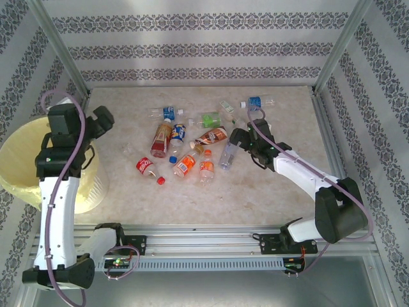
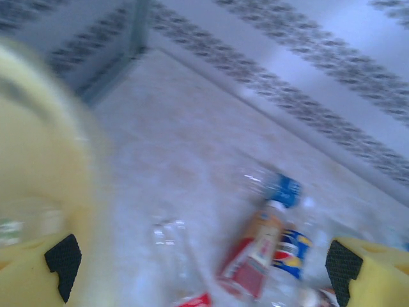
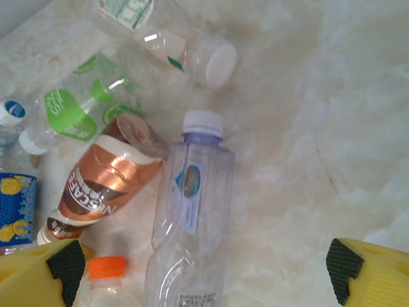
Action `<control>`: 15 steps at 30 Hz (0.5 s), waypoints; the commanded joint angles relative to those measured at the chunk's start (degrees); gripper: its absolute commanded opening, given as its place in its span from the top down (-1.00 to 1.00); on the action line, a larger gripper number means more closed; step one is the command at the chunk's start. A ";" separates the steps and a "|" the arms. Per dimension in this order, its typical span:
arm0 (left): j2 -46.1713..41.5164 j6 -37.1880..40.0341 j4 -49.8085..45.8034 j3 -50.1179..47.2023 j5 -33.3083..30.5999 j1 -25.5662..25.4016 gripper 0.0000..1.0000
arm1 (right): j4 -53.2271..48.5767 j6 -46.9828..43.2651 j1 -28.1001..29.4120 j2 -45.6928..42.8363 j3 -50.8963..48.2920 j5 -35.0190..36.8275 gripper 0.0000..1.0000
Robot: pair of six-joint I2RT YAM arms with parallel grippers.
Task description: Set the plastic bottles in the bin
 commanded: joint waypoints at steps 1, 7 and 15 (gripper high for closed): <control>0.33 -3.78 10.41 -2.57 8.56 -2.86 -1.00 | 0.42 3.06 1.79 1.14 -0.67 -0.72 -0.96; 1.43 -4.06 18.06 -4.93 16.98 -4.64 -0.99 | 0.95 3.99 4.68 6.21 1.18 -1.68 -0.96; 2.33 -6.03 26.19 -9.45 27.21 -6.34 -0.99 | 1.18 5.59 8.19 12.42 2.76 2.42 -0.71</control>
